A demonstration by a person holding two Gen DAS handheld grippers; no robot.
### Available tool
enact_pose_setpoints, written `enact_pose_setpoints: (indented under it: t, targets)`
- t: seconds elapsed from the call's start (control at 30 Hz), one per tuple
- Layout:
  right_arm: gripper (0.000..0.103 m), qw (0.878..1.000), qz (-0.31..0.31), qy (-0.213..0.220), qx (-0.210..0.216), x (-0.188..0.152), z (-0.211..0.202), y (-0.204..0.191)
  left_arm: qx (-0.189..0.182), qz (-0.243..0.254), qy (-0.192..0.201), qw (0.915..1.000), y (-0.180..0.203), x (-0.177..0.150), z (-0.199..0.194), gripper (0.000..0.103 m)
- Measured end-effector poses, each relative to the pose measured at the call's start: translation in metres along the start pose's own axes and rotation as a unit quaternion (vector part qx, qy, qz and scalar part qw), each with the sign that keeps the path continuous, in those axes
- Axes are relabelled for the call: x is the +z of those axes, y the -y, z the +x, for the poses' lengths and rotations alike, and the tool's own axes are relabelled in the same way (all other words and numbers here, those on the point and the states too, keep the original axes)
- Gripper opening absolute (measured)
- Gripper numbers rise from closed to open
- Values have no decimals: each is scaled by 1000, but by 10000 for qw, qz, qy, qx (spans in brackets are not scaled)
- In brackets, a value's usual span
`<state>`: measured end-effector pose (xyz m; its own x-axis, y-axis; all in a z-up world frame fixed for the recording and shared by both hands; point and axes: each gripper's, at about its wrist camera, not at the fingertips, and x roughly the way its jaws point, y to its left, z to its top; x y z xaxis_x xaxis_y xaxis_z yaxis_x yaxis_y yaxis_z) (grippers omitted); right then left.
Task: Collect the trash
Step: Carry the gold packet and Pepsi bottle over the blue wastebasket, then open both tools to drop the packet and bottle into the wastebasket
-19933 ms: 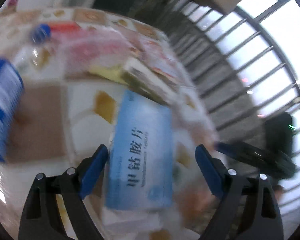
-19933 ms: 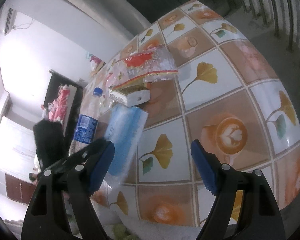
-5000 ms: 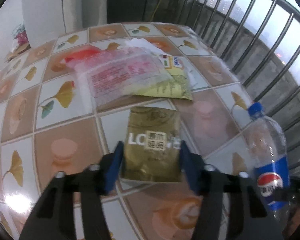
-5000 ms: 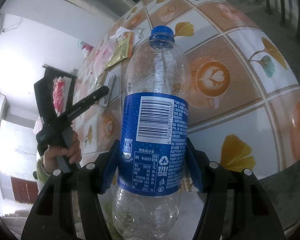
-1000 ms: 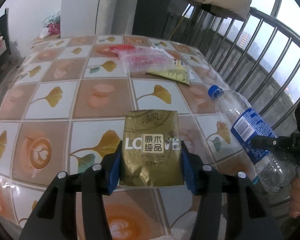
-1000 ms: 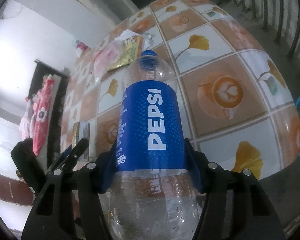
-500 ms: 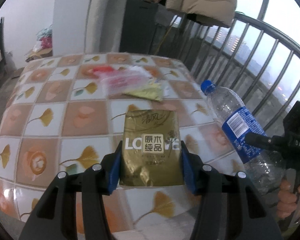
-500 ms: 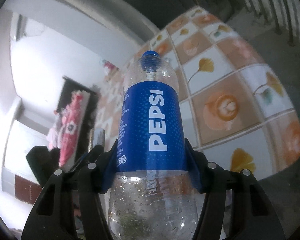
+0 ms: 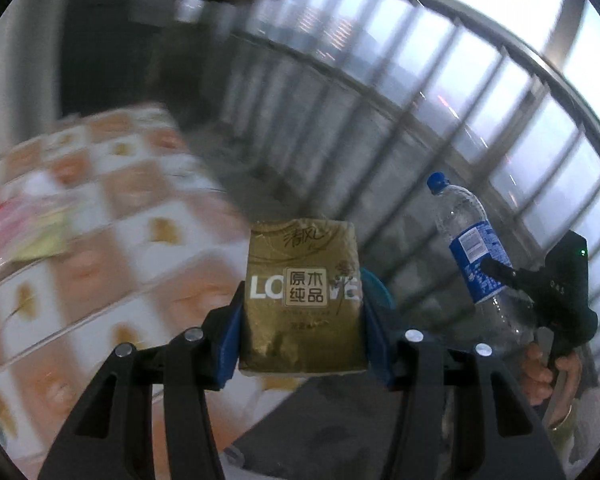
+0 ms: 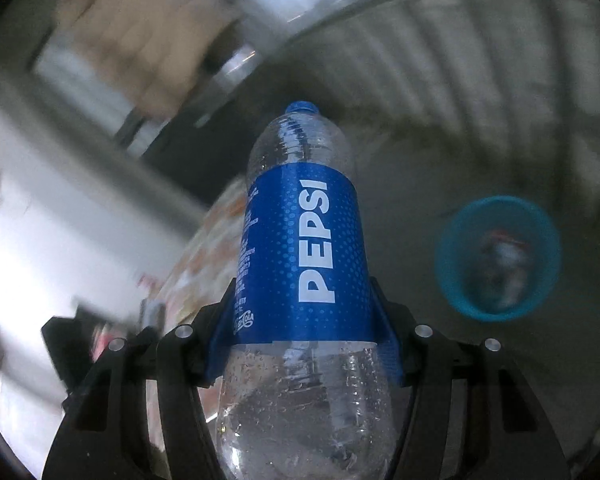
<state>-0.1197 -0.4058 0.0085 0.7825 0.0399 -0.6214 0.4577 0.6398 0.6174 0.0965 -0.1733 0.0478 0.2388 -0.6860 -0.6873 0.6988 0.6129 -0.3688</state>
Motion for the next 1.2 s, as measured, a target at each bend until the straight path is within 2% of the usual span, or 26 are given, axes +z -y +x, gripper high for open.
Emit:
enact_pose_setpoints:
  t: [0.13, 0.27, 0.33, 0.43, 0.5, 0.63, 0.67, 0.73, 0.77, 0.83, 0.87, 1.0, 1.2]
  targets:
    - [57, 9957, 700, 224, -566, -7, -25, 67, -297, 367, -619, 9970, 43, 11, 64, 51]
    - [57, 9893, 1262, -105, -730, -21, -15, 120, -347, 517, -1396, 9883, 75, 5, 141, 51]
    - [57, 9845, 1504, -323, -840, -27, 2, 138, -327, 540, -1805, 9815, 89, -3, 182, 51]
    - [57, 9758, 1961, -572, -775, -35, 23, 168, -266, 463, -2224, 9735, 101, -6, 229, 51]
    - [57, 9709, 2196, -628, -721, -36, 37, 182, -263, 455, -2360, 9703, 106, -7, 249, 51]
    - [59, 9669, 2413, -495, -670, -20, 52, 198, -187, 572, -2463, 9673, 128, 16, 299, 53]
    - [61, 9661, 2464, -380, -673, -13, 57, 204, -221, 543, -2537, 9655, 133, 19, 312, 64]
    - [87, 9662, 2465, -161, -733, -3, 72, 213, -172, 468, -2727, 9608, 134, 24, 339, 86]
    - [87, 9649, 2505, -127, -774, 0, 82, 220, -63, 453, -2718, 9613, 131, 24, 348, 87]
    - [87, 9606, 2591, -209, -979, 1, 100, 234, 262, 425, -2682, 9621, 122, 24, 356, 87]
    - [87, 9588, 2609, -250, -1099, -1, 106, 239, 305, 368, -2653, 9630, 119, 22, 355, 87]
    - [87, 9560, 2681, -256, -1165, -12, 107, 244, 68, 91, -2493, 9684, 97, 24, 329, 87]
    - [86, 9612, 2384, -304, -1357, -13, 102, 235, -91, 254, -1959, 9802, 97, 40, 291, 87]
